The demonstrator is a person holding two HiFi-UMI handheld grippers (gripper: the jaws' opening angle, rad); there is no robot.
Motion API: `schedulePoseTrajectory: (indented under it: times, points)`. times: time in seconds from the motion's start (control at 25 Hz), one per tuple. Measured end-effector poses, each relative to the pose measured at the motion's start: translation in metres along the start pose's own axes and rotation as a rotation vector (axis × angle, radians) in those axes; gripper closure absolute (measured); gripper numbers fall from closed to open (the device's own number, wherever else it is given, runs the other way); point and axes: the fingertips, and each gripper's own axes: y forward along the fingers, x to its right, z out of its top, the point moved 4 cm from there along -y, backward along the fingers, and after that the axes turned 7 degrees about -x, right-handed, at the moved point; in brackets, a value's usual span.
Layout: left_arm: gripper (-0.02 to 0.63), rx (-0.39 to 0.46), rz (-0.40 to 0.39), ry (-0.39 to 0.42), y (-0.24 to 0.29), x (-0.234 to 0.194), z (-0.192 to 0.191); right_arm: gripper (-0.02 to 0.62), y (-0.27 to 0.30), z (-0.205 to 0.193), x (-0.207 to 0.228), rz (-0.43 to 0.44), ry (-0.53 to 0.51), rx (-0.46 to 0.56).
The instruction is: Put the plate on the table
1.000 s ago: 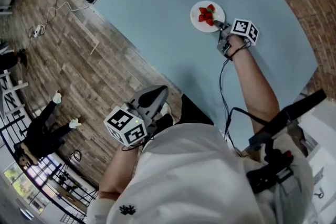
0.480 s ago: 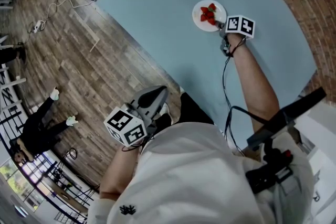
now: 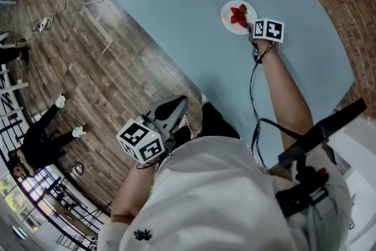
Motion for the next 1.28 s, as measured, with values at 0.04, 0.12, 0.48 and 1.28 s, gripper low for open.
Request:
schedulePoseTrajectory:
  times: [0.04, 0.12, 0.48, 1.28]
  points:
    - [0.606, 0.0, 0.001, 0.0, 0.0, 0.0, 0.0, 0.451, 0.001, 0.0, 0.0, -0.019, -0.022, 0.002]
    - [0.606, -0.003, 0.007, -0.002, 0.0, 0.0, 0.001, 0.451, 0.001, 0.0, 0.0, -0.033, -0.042, 0.01]
    - [0.606, -0.002, 0.018, 0.009, -0.006, 0.002, 0.003, 0.451, 0.0, -0.001, -0.001, -0.014, -0.021, 0.022]
    - [0.606, 0.053, -0.043, 0.033, -0.032, 0.011, 0.0, 0.451, -0.046, -0.022, -0.005, -0.019, -0.043, 0.083]
